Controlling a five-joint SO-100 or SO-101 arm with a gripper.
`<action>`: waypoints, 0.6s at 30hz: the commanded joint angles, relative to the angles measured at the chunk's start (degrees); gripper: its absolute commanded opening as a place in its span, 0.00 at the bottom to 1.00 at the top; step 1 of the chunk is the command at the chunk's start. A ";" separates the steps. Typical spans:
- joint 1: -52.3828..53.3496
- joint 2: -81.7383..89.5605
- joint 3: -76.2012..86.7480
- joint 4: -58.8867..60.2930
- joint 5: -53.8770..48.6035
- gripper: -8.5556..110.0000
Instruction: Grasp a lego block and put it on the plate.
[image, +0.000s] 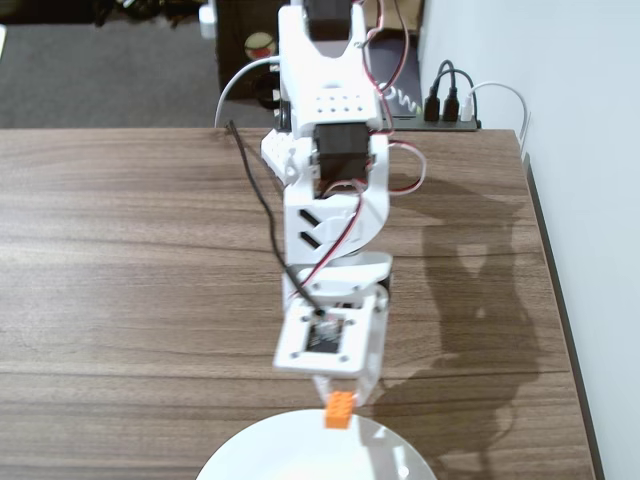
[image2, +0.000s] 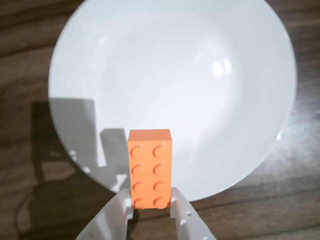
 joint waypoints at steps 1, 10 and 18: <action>0.79 -1.58 -5.80 1.93 2.37 0.13; 2.81 -8.70 -11.87 5.54 4.92 0.13; 2.64 -13.97 -13.80 6.06 5.10 0.13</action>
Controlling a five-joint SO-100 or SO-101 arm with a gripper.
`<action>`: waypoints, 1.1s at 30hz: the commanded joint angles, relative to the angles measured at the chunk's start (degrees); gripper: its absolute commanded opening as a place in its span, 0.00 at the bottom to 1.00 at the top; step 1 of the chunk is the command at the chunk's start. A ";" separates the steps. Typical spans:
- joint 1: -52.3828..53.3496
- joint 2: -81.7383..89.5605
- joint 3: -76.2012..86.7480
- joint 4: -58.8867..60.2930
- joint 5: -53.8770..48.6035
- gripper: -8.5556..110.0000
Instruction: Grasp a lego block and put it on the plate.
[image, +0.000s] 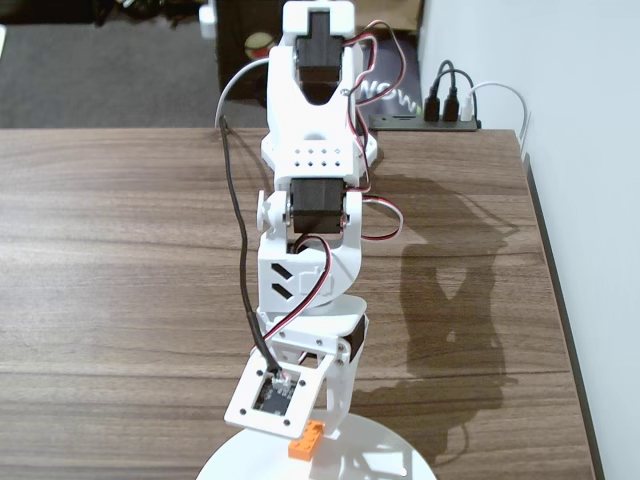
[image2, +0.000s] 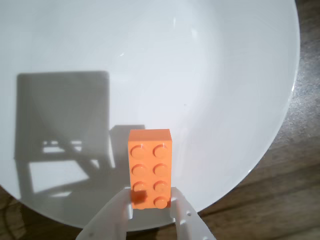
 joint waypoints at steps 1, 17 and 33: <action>-0.44 -0.62 -3.25 0.18 0.35 0.13; -0.70 -1.41 -3.52 1.32 0.53 0.18; 0.09 2.72 -6.06 5.27 0.53 0.19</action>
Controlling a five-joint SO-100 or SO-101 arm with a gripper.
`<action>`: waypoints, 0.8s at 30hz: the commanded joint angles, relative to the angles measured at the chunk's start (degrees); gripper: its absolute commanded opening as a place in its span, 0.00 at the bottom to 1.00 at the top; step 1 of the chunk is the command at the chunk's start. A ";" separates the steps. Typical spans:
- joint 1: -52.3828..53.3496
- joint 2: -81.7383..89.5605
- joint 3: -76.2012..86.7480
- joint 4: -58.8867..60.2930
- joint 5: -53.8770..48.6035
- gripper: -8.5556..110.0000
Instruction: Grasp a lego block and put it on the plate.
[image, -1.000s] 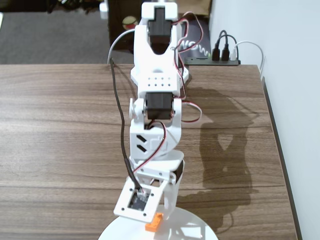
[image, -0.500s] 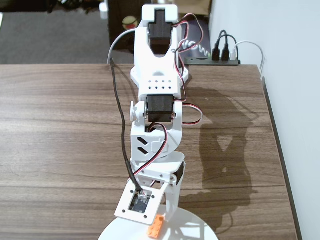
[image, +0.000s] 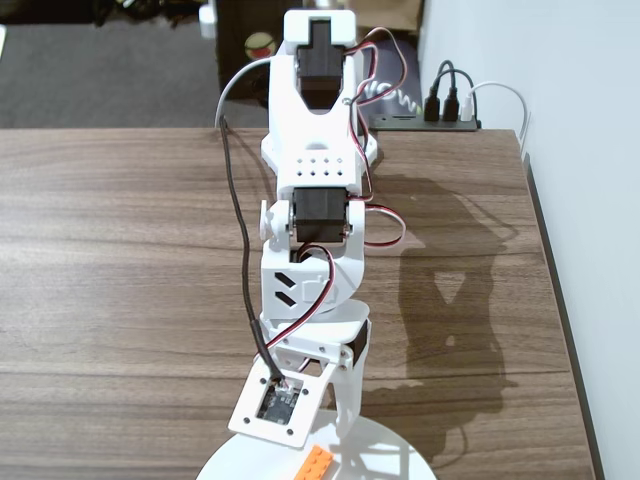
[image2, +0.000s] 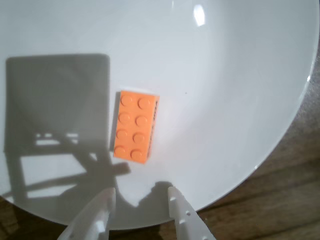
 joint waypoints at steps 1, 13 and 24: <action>0.44 5.27 -2.81 0.97 -0.18 0.19; -0.62 19.16 6.06 1.58 -0.79 0.11; -3.08 35.42 23.91 -1.85 -3.34 0.08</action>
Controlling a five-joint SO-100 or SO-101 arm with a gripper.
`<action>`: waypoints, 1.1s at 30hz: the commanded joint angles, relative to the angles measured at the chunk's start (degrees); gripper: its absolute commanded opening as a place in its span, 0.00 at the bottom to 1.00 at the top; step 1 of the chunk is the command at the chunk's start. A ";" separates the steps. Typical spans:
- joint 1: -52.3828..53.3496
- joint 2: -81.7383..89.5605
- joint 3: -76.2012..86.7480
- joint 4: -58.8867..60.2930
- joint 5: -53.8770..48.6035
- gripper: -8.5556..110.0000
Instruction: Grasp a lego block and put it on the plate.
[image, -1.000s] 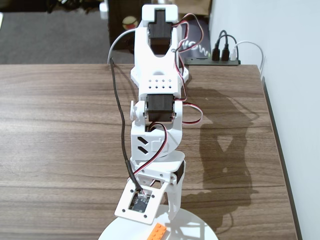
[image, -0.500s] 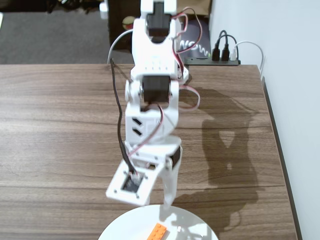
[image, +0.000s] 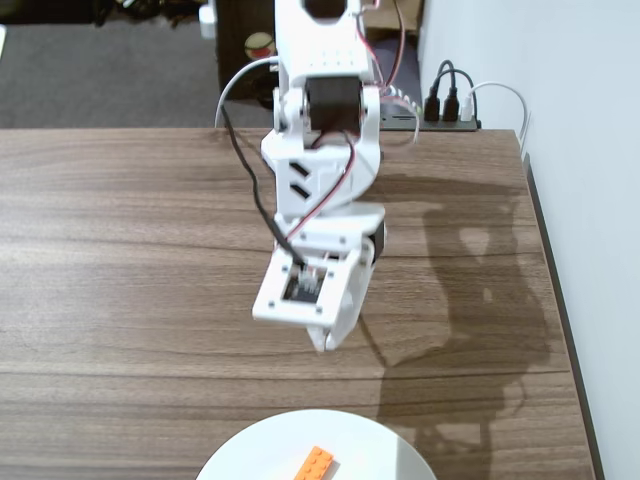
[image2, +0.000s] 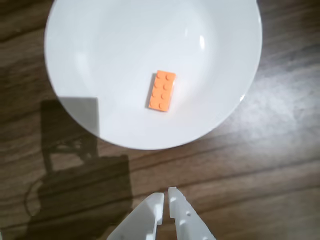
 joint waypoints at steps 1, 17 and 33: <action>-0.70 7.21 2.99 -1.49 -1.23 0.08; -4.48 35.86 30.85 -3.25 -2.72 0.08; -8.96 65.57 55.90 0.35 16.52 0.08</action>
